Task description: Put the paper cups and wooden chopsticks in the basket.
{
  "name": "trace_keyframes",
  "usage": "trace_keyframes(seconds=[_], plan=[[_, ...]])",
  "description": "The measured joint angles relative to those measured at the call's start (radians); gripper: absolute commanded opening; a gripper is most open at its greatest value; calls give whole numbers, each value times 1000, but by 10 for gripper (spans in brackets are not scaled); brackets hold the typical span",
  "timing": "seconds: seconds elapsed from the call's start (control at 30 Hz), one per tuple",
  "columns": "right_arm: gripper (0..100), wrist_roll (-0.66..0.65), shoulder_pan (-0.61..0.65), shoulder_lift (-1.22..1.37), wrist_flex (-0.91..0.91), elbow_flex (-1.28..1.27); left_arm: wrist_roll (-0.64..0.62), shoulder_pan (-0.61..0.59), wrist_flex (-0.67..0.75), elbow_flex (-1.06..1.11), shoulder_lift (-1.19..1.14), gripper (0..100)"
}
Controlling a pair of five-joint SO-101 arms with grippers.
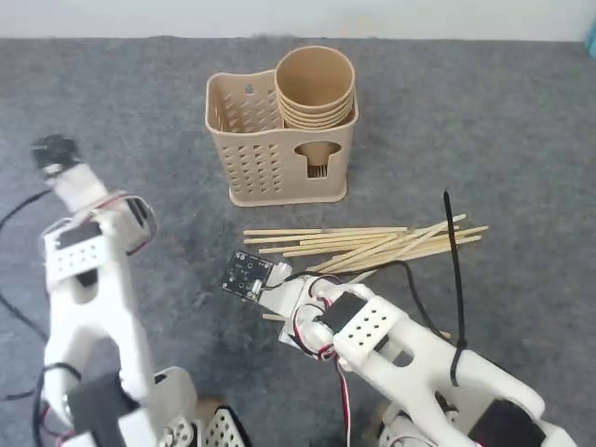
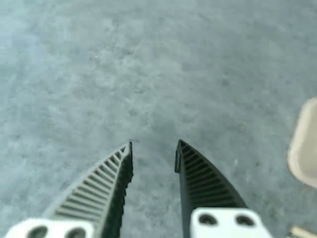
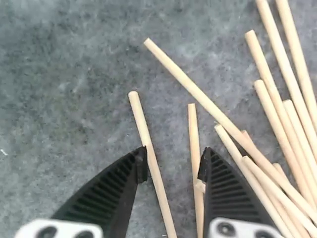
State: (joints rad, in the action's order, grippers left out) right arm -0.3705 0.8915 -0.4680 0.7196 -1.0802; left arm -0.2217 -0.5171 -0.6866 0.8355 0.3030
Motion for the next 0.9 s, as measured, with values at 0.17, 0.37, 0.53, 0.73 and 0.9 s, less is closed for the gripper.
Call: trace_keyframes(seconds=[0.17,0.37,0.53,0.73,0.9], plan=[[187,0,34,0,0,-2,-178,-107,-18,-121,-132,130],[187,0,35,14,0,0,-433,-187,-18,-245,-293,130],[187,14,35,146,17,83,-473,-192,-18,-284,-333,130],[84,25,35,287,83,206,-479,-195,-18,-288,-333,130],[27,25,34,358,129,278,-479,-195,-18,-288,-333,130]])
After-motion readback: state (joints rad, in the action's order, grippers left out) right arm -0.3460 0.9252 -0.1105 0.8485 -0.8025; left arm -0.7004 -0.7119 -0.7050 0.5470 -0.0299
